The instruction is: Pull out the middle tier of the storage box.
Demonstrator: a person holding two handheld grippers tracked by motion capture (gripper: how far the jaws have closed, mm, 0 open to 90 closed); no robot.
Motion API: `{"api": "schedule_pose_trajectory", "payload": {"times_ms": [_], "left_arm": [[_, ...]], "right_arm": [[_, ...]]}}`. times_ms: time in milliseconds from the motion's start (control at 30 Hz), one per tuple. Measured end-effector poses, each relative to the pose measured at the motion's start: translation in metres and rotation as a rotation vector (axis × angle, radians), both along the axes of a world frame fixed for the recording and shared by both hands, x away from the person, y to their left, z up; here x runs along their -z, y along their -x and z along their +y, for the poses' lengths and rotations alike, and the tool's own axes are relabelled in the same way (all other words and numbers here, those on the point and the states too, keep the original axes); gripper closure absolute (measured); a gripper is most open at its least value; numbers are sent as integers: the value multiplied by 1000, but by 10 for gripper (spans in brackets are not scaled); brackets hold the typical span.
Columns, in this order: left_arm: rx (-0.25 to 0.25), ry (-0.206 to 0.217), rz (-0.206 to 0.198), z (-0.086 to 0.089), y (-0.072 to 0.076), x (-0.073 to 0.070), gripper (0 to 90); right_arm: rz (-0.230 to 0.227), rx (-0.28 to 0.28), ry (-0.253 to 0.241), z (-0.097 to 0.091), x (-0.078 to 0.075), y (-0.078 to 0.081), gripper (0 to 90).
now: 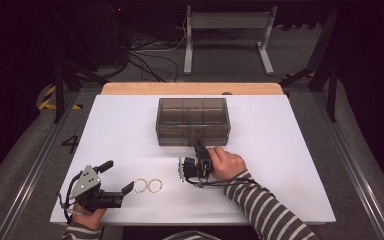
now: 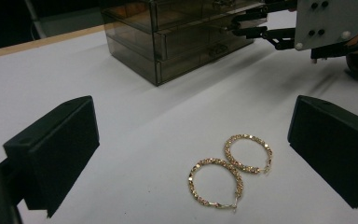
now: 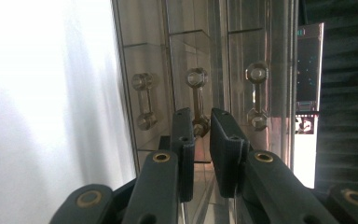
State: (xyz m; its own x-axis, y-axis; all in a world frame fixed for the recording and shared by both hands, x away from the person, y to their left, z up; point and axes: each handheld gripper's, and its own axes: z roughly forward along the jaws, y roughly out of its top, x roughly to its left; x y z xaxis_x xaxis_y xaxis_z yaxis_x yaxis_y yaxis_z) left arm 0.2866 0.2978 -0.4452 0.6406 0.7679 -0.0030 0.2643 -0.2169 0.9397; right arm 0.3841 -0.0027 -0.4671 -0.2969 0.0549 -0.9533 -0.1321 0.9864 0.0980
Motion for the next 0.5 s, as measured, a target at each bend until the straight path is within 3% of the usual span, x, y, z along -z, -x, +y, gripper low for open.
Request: {"api": "schedule_pose_trajectory", "payload": {"times_ms": [133, 233, 267, 500], "left_arm": [[1, -5, -3, 0, 0, 0, 25], [0, -1, 0, 0, 0, 0, 25], [1, -4, -1, 0, -1, 0, 26], [3, -7, 1, 0, -1, 0, 25]], "right_arm": [[22, -8, -22, -2, -3, 4, 800], [86, 0, -25, -3, -5, 7, 748], [88, -3, -37, -3, -5, 9, 706], [94, -24, -54, -3, -13, 13, 683]]}}
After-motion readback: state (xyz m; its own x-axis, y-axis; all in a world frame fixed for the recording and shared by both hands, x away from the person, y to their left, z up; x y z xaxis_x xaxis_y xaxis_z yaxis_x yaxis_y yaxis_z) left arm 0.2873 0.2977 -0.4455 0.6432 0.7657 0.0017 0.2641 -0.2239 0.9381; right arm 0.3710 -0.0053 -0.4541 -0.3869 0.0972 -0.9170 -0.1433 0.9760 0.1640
